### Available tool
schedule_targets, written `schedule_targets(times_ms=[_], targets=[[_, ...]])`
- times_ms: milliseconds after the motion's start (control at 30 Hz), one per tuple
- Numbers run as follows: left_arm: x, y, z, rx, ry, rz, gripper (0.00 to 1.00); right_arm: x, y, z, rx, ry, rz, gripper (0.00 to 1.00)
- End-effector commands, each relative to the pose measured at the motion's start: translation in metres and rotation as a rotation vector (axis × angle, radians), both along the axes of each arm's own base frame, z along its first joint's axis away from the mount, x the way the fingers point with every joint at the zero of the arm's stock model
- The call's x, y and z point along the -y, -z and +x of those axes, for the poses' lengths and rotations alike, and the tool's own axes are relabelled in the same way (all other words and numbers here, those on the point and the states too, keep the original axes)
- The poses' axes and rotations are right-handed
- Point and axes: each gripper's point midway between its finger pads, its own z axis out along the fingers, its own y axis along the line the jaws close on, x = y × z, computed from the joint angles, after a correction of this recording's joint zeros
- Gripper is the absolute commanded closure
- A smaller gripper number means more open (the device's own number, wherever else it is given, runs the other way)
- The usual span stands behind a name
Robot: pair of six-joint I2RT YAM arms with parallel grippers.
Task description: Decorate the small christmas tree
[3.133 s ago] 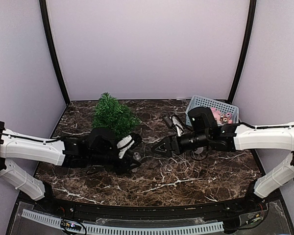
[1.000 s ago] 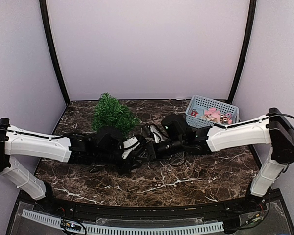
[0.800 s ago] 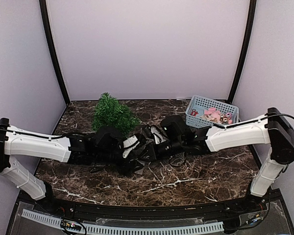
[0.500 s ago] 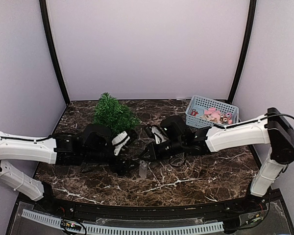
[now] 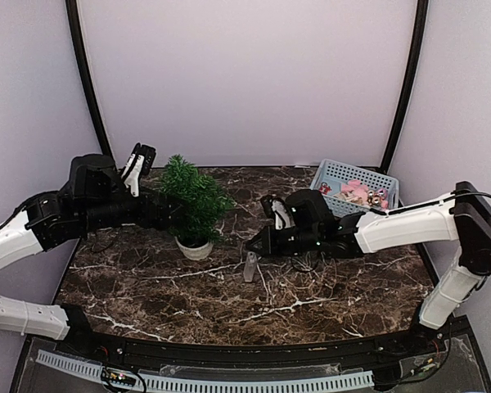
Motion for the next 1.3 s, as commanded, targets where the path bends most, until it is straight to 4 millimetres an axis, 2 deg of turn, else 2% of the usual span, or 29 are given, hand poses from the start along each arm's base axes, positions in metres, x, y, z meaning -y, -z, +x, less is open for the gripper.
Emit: schedule_targets(times_ms=[0,67,233,467,567,733,800,867,900,933,967,1000,1033,1100,1133,1167,1200,1233,1267], targets=[[-0.028,0.025,0.010,-0.128,-0.091,0.038,0.01,-0.001,-0.040,0.027,0.079,0.101,0.158,1.00],[-0.035,0.035,0.015,-0.167,-0.108,0.028,0.01,-0.002,-0.050,0.035,0.104,0.126,0.196,1.00],[-0.035,0.055,0.019,-0.245,-0.104,-0.020,0.01,-0.009,-0.075,0.055,0.170,0.167,0.305,1.00],[-0.047,0.077,0.016,-0.292,-0.153,-0.055,0.01,-0.032,-0.092,0.069,0.217,0.149,0.408,1.00],[-0.051,0.086,0.013,-0.308,-0.159,-0.057,0.01,-0.038,-0.079,0.078,0.206,0.167,0.374,1.00],[-0.053,0.092,0.011,-0.308,-0.157,-0.059,0.01,-0.034,-0.028,0.079,0.131,0.192,0.244,1.00],[-0.046,0.089,0.008,-0.279,-0.099,-0.073,0.01,-0.031,-0.013,0.074,0.103,0.181,0.211,1.00],[-0.032,0.084,-0.002,-0.227,0.018,-0.102,0.03,-0.028,-0.008,0.067,0.095,0.156,0.196,1.00],[-0.026,0.087,-0.014,-0.223,0.091,-0.126,0.05,-0.026,-0.010,0.063,0.100,0.139,0.195,1.00],[-0.020,0.078,-0.015,-0.175,0.130,-0.169,0.06,-0.025,-0.015,0.058,0.111,0.112,0.197,1.00],[-0.014,0.082,-0.029,-0.183,0.194,-0.206,0.08,-0.025,-0.022,0.053,0.122,0.079,0.203,1.00],[-0.009,0.069,-0.031,-0.126,0.230,-0.252,0.08,-0.025,-0.030,0.047,0.136,0.043,0.210,1.00],[-0.003,0.070,-0.043,-0.120,0.280,-0.277,0.09,-0.026,-0.039,0.040,0.153,0.000,0.219,1.00],[0.009,0.054,-0.055,-0.049,0.349,-0.304,0.10,-0.025,-0.062,0.025,0.183,-0.077,0.251,1.00],[0.012,0.045,-0.054,-0.014,0.348,-0.303,0.10,-0.024,-0.073,0.018,0.196,-0.115,0.267,1.00],[0.022,0.042,-0.063,0.006,0.390,-0.283,0.10,-0.024,-0.086,0.010,0.213,-0.162,0.290,1.00],[0.026,0.032,-0.062,0.035,0.391,-0.278,0.10,-0.024,-0.098,0.001,0.229,-0.212,0.310,1.00],[0.036,0.033,-0.069,0.036,0.433,-0.256,0.10,-0.023,-0.113,-0.007,0.247,-0.253,0.332,1.00],[0.045,0.023,-0.074,0.056,0.464,-0.258,0.10,-0.022,-0.130,-0.016,0.266,-0.295,0.364,1.00]])
